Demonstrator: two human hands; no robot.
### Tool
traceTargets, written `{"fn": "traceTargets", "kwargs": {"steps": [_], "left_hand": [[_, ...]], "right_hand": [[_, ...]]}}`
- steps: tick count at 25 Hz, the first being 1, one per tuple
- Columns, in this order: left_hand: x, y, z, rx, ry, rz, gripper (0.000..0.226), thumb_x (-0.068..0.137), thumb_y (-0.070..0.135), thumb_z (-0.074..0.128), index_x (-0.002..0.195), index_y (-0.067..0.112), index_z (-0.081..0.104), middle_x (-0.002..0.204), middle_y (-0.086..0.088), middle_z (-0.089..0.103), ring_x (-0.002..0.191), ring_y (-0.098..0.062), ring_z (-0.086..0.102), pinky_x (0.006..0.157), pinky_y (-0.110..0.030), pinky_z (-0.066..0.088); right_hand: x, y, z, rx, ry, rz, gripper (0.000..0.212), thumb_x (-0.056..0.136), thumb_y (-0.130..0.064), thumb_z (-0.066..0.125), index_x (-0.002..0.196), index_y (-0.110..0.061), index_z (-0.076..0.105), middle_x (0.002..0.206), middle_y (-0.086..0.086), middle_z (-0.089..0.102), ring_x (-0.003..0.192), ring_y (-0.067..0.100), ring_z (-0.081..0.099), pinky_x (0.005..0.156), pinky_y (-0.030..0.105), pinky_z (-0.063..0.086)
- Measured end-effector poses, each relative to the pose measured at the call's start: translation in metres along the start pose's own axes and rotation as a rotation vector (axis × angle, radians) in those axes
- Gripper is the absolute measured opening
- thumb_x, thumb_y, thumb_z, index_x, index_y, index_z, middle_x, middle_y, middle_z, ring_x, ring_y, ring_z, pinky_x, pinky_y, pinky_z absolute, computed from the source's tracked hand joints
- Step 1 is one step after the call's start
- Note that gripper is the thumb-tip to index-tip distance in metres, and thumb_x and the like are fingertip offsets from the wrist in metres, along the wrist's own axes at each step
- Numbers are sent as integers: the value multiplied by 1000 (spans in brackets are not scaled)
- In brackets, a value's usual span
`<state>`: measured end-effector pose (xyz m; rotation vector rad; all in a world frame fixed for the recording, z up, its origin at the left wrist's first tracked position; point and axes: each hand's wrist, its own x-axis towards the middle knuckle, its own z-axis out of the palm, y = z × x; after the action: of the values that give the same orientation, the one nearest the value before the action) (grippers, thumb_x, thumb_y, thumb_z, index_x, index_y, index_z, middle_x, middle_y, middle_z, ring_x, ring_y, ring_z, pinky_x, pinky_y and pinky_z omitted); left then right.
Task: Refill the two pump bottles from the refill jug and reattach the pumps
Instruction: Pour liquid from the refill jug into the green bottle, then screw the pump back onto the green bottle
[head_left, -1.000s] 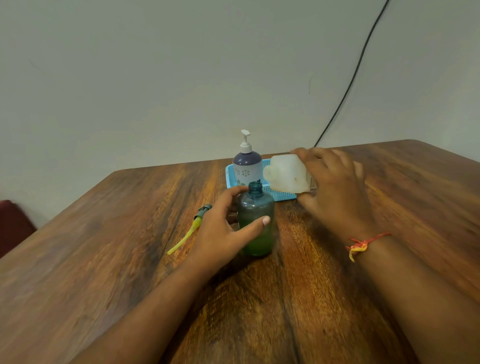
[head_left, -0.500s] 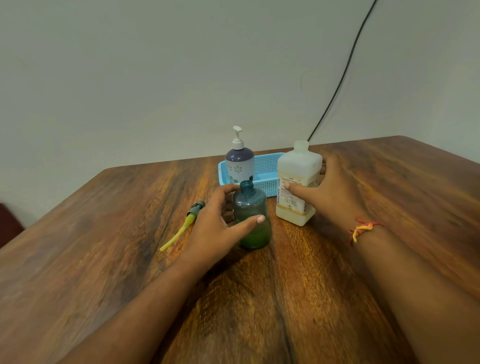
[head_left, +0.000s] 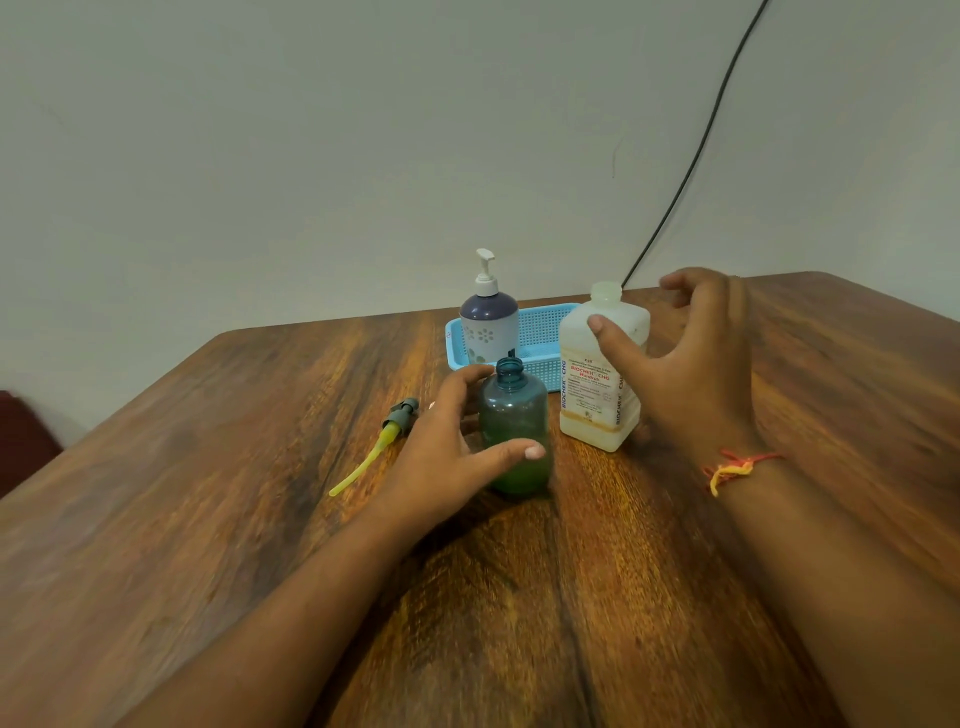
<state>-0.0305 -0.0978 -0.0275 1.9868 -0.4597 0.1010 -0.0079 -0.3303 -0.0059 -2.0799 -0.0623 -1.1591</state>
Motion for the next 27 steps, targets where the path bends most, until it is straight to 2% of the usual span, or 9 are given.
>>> {"fn": "traceTargets", "kwargs": {"steps": [3,6,8,13,16,19,22,24,27], "left_hand": [[2,-3,-6,-41,222,72,64,89,67,46,138,27,49,136,8,59,121,-8,58,97,-32,54],[16,-14,-30,162,536,45,30,103,37,51,127,19,58,117,4,65,106,-12,62,86,-29,54],[24,-28,-52,337,616,-47,24,101,25,58,122,15,62,114,-1,66,99,-13,61,79,-26,51],[26,-56,-70,619,311,-380,41,91,33,72,126,13,64,119,-5,66,97,-12,57,75,-25,49],[29,-59,-67,641,220,-437,44,88,40,74,123,14,66,105,0,66,90,-11,60,72,-24,52],[32,-61,-66,669,243,-423,39,91,37,71,121,12,69,92,4,63,79,-8,59,69,-26,55],[32,-52,-64,503,487,-319,33,94,33,67,119,12,70,88,3,63,78,-13,60,69,-34,56],[30,-33,-63,186,674,-168,29,96,30,66,119,14,70,90,2,66,78,-10,58,66,-27,51],[22,6,-56,-379,644,45,24,95,26,67,116,15,69,96,0,73,84,-8,64,74,-25,56]], "right_hand": [[-8,-16,-1,132,-55,-186,58,82,-59,68,116,-13,57,107,-2,54,94,10,51,71,13,44],[-22,-32,9,143,-275,-245,58,85,-60,68,122,-16,60,110,-5,60,96,4,53,71,8,47],[-29,-39,14,118,-415,-201,72,80,-65,66,135,-19,53,120,-12,54,107,0,52,71,3,44],[-38,-41,24,91,-610,-66,90,71,-68,71,147,-29,39,145,-8,51,117,3,48,83,9,41],[-40,-41,24,67,-646,-11,91,73,-62,77,148,-29,39,149,-7,48,126,11,52,92,23,47],[-40,-42,24,47,-654,-3,87,74,-61,77,147,-29,41,149,-8,49,122,5,48,86,15,42],[-40,-42,26,58,-653,17,85,74,-60,78,145,-31,42,148,-9,50,116,2,46,85,14,42],[-42,-42,26,83,-632,35,85,72,-60,80,143,-32,44,146,-9,52,114,2,47,87,18,47],[-43,-44,26,104,-604,32,86,67,-62,81,141,-32,47,142,-9,55,111,2,48,90,20,49]]}}
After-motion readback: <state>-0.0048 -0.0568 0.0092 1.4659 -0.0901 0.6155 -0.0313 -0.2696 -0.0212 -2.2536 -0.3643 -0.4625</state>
